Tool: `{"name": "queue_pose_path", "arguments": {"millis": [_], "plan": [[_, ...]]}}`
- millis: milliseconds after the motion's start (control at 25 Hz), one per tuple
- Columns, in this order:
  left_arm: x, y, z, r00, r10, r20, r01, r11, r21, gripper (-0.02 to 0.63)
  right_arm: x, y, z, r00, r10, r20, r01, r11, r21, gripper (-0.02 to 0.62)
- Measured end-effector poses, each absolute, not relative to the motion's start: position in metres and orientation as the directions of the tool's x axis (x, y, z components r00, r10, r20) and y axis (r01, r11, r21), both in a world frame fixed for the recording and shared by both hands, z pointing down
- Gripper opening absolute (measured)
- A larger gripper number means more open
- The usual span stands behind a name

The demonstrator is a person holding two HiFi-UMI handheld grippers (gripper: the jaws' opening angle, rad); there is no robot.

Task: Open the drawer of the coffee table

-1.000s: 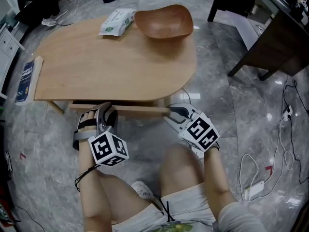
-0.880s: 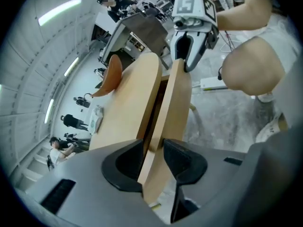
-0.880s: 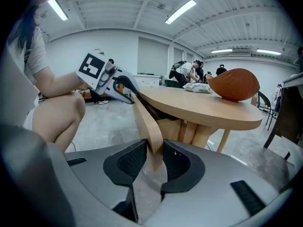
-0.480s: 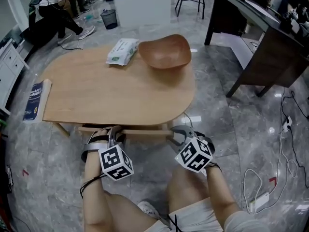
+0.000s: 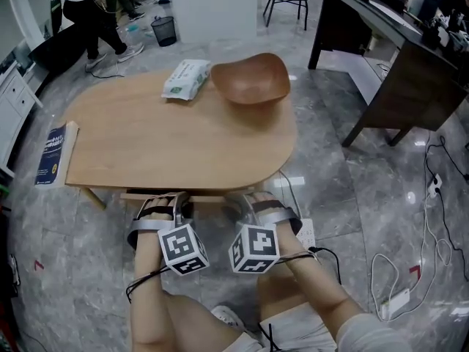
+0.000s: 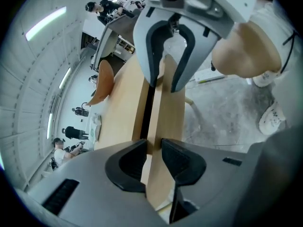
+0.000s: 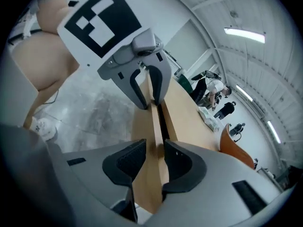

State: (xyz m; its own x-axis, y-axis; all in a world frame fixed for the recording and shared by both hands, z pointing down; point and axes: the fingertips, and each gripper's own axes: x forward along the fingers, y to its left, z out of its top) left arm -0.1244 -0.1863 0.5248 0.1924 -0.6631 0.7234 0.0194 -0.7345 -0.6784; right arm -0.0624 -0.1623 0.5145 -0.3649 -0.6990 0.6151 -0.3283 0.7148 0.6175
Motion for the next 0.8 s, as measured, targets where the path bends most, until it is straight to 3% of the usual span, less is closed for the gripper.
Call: {"name": "queue_pose_path", "arguments": {"millis": [400,600,800], "plan": [[-0.123,-0.190,0.523,0.180,-0.677,0.714,0.017,-0.724,-0.690,0.101,-0.076,-0.176,0.521,-0.248,-0.713,0.656,-0.251,0.701,0.667,0.121],[-0.121,-0.188,0.521,0.170,-0.658,0.733,0.007,-0.743,-0.669,0.101,-0.074,-0.175,0.519,-0.289,-0.663,0.691,-0.351,0.745,0.568,0.112],[-0.125,-0.171,0.524,0.140,-0.604,0.785,0.014,-0.791,-0.611,0.098,-0.079,-0.157,0.519,-0.318,-0.637,0.702,-0.359,0.766,0.533,0.100]]}}
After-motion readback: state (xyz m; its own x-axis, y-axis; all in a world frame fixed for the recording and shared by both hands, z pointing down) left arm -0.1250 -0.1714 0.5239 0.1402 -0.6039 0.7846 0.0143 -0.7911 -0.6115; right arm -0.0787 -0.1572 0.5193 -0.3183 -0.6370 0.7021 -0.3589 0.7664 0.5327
